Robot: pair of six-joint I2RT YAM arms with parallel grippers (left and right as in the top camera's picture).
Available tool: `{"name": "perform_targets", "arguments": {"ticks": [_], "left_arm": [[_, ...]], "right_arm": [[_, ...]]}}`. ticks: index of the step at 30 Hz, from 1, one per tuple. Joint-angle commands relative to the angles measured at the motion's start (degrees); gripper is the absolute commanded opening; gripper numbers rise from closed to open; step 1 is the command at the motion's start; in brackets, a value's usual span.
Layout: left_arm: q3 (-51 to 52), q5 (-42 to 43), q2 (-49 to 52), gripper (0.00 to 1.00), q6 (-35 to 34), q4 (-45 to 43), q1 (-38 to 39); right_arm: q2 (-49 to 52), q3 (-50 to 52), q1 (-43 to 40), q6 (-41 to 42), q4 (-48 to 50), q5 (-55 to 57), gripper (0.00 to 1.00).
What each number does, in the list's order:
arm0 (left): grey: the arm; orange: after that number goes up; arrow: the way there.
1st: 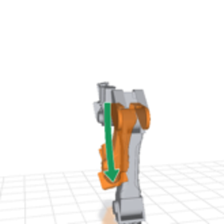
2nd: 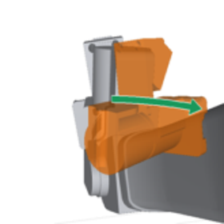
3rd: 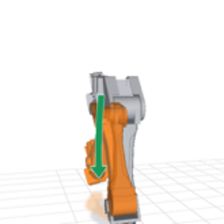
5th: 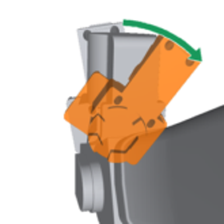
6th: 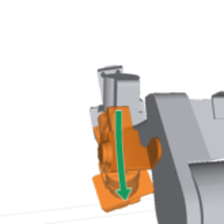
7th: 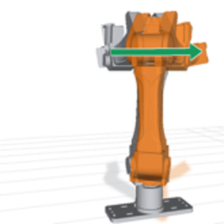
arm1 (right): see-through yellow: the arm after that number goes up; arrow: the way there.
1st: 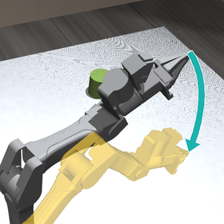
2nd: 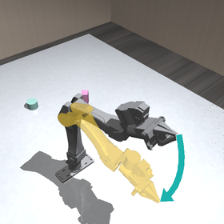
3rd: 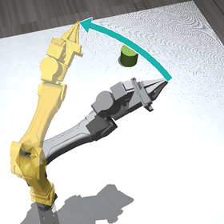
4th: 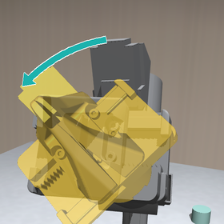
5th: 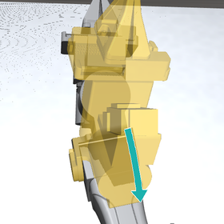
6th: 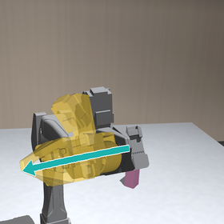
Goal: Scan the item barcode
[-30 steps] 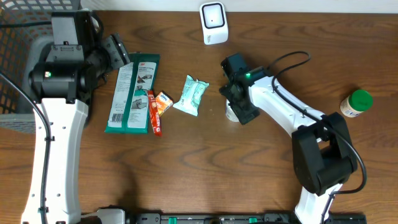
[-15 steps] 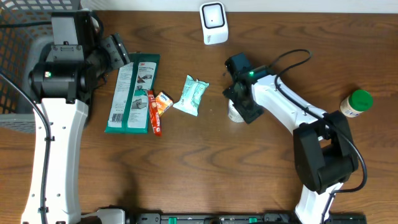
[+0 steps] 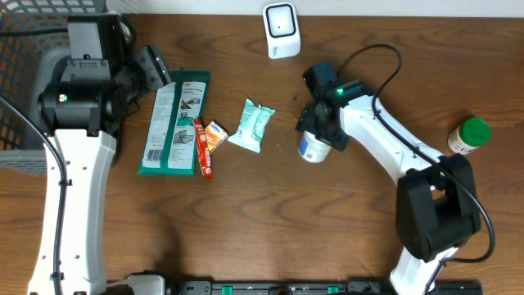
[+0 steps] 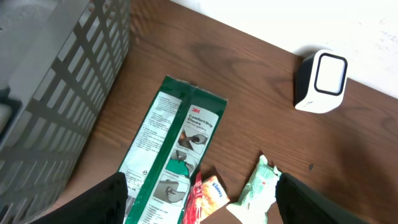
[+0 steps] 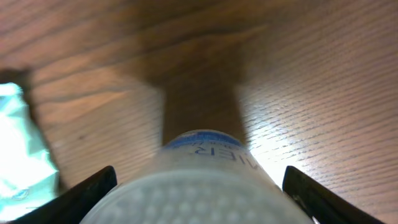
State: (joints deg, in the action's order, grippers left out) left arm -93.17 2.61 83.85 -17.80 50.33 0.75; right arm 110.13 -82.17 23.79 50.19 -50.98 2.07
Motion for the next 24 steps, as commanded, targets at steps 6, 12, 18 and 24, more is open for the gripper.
{"name": "perform_targets", "arguments": {"ticks": [6, 12, 18, 24], "left_arm": [[-0.44, -0.52, 0.11, 0.77, 0.11, -0.04, -0.37], [-0.44, -0.52, 0.11, 0.77, 0.11, -0.04, -0.37], [-0.44, -0.52, 0.11, 0.77, 0.11, -0.04, -0.37], [-0.44, -0.52, 0.11, 0.77, 0.11, -0.04, -0.37]], "right_arm": [[-1.7, -1.38, 1.25, -7.61, -0.44, 0.28, 0.71], [-1.05, -0.35, 5.51, -14.03, 0.66, 9.03, 0.72], [-1.05, 2.36, 9.77, -18.08, 3.65, 16.96, 0.77], [-1.05, 3.34, 10.4, -17.92, 3.19, 12.5, 0.99]]}}
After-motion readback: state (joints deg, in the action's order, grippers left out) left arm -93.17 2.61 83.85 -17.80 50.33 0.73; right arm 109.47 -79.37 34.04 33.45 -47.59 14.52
